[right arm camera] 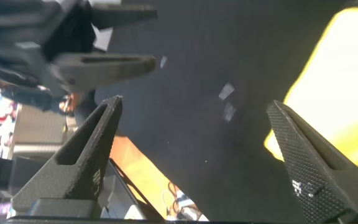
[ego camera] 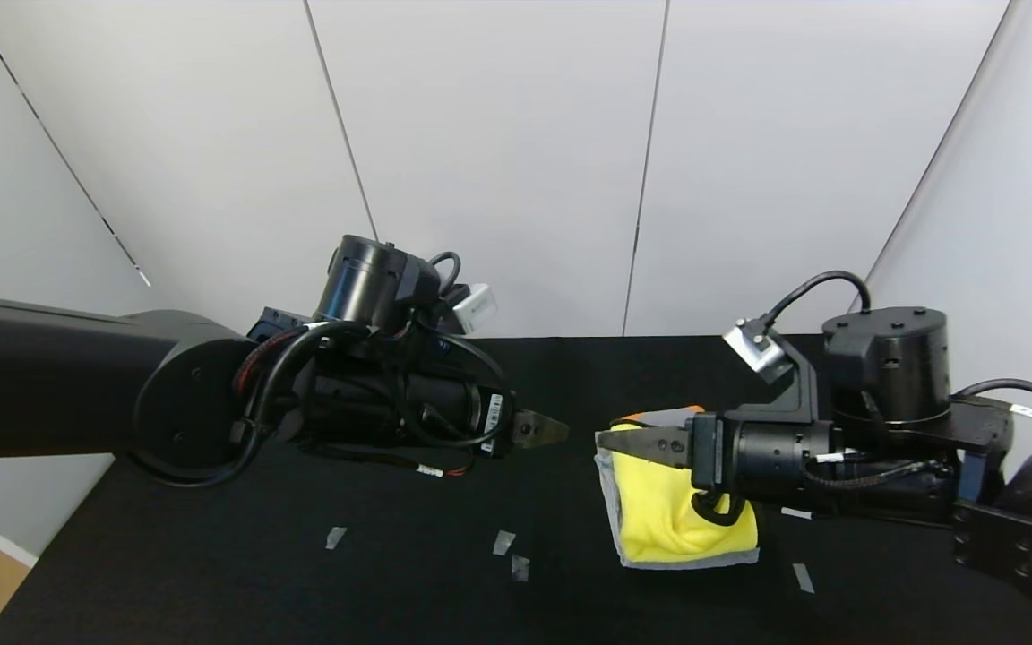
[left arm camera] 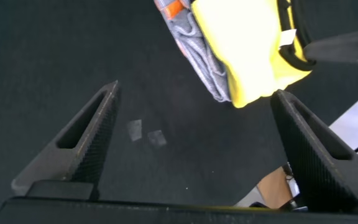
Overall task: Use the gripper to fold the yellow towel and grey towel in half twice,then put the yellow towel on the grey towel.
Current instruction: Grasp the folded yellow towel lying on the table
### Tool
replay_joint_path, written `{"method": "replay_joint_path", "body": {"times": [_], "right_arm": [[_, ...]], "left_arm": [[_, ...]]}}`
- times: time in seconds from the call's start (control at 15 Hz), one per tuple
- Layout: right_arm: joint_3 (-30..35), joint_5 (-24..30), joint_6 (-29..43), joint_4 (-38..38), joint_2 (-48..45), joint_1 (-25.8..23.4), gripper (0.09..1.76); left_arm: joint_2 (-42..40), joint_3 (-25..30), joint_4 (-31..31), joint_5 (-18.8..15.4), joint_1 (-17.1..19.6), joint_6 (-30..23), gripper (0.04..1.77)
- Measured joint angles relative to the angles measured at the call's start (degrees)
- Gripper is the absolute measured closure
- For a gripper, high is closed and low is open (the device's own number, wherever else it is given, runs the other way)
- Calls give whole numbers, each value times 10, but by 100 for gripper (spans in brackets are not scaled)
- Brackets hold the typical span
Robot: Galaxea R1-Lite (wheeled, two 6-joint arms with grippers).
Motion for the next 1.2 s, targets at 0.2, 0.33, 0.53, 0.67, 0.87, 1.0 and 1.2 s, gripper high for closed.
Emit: {"method": "replay_joint_path", "body": {"times": [0.2,0.33,0.53,0.67,0.87,1.0,1.2], "right_arm": [[7,0,-2,-1,40,21,16],[22,-1,-4,-2,53,21,15],[46,-1,-5,-2,56,11,15],[63,-1,-5,-3,47,2,15],[85,-1,-7,-4,30,-14,15],[96,-1,-8,-4,20,-27,15],[111,0,-8,-4,11,-44,15]], "left_arm": [[0,12,-2,-15,19,-3,11],[2,15,-2,-21,25,-4,11],[6,16,-4,-21,28,-5,11],[8,18,-4,-21,29,-5,11],[9,20,-4,-21,28,-5,10],[9,22,-4,-23,28,-4,10],[9,24,-4,-23,27,-4,10]]}}
